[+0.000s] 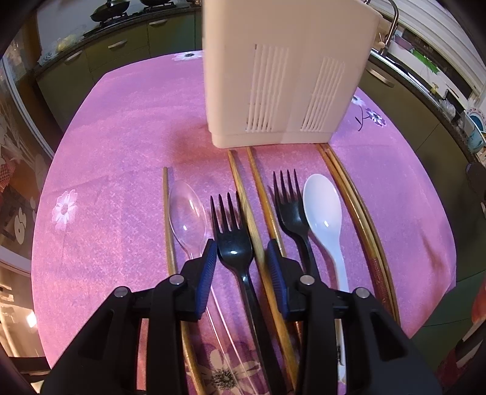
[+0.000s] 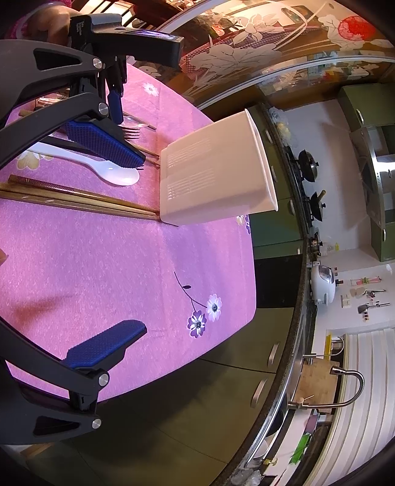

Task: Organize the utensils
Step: 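Lower the left gripper onto a black fork and close on it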

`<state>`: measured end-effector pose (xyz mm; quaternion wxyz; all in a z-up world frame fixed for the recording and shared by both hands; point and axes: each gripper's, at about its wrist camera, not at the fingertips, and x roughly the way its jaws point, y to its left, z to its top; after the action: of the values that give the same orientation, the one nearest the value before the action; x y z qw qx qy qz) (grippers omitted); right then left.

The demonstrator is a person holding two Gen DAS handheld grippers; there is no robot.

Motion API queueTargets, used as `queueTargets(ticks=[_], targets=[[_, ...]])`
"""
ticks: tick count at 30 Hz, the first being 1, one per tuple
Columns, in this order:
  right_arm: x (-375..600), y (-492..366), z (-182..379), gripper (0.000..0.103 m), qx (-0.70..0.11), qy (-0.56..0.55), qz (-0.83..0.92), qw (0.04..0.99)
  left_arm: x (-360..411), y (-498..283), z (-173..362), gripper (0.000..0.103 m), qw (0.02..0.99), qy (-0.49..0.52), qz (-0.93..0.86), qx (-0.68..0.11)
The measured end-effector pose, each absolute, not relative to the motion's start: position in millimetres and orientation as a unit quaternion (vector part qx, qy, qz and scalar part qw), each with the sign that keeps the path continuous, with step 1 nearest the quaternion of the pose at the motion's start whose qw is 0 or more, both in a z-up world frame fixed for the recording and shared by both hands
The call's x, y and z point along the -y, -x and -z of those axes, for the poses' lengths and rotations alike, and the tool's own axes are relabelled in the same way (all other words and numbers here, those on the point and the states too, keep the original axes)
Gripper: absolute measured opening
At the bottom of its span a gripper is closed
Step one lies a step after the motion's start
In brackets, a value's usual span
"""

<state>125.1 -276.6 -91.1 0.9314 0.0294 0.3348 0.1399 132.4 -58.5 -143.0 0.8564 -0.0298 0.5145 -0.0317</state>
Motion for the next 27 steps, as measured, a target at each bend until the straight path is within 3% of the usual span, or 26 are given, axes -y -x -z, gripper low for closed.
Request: queueTargets(ticks=[12, 17, 18, 19, 27], targets=[[273.4, -125.7, 93.5, 0.099, -0.336, -0.029, -0.145, 0.93, 66.5, -132.6, 144.6, 0.036, 0.855, 0.009, 0.028, -0.517], [270.6, -126.9, 95.4, 0.099, -0.341, -0.026, -0.15, 0.928, 66.6, -134.1, 144.6, 0.027, 0.86, 0.02, 0.039, -0.509], [269.6, -127.7, 96.3, 0.099, -0.343, -0.023, -0.152, 0.927, 64.9, -132.6, 142.7, 0.022, 0.862, 0.021, 0.041, -0.505], [267.4, -129.2, 96.8, 0.099, -0.345, -0.02, -0.156, 0.925, 64.4, -132.2, 140.1, 0.006, 0.864, 0.02, 0.047, -0.501], [251.6, -151.2, 107.1, 0.099, -0.396, -0.058, -0.229, 0.887, 57.1, -138.7, 147.9, 0.004, 0.855, 0.027, 0.055, -0.515]])
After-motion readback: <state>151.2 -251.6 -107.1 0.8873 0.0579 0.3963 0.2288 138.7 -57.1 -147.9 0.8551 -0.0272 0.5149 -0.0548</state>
